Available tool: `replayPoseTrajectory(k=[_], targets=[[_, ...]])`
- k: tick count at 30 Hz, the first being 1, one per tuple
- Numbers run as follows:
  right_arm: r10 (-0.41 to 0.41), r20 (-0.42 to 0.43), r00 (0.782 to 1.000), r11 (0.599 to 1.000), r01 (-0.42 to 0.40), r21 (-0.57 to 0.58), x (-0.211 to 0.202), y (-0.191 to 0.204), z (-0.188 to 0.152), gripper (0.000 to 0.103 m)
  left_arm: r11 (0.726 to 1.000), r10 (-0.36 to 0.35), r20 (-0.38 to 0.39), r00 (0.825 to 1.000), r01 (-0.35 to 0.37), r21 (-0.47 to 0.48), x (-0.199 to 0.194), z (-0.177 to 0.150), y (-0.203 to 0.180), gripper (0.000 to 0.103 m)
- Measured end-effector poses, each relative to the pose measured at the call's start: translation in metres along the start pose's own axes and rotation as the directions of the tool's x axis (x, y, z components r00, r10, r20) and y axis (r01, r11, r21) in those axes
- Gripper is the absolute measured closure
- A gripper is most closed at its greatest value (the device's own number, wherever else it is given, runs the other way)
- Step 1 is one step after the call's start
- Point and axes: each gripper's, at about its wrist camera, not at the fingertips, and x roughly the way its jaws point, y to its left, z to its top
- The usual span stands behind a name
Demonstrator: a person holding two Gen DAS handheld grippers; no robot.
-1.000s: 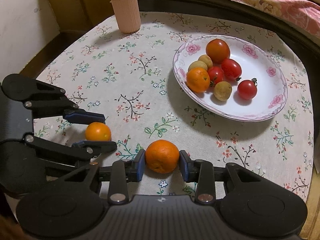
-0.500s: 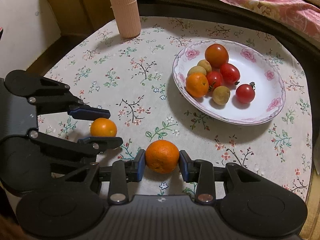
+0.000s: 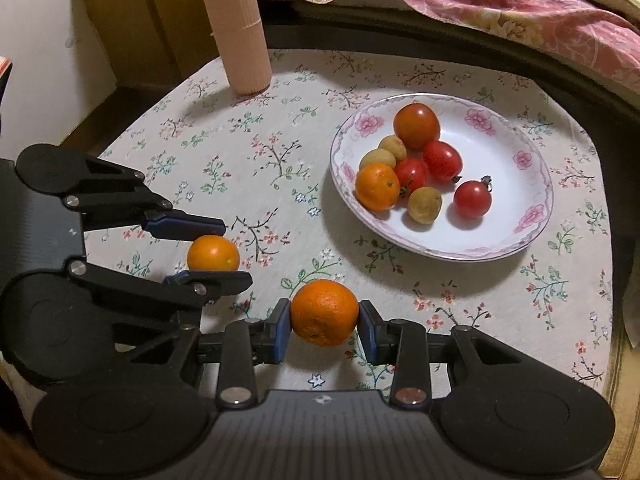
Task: Organize fruits
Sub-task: 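Carry both mandarins toward the white plate with both tools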
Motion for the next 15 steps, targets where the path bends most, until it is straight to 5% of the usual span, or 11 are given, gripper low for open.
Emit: replayPoseTrajectory(k=[15], targets=[[-0.062, 0.079, 0.995, 0.995, 0.055, 0.087, -0.017, -0.034, 0.018, 0.065, 1.0, 0.023, 0.068, 0.997, -0.023, -0.007, 0.003, 0.044, -0.002, 0.061]])
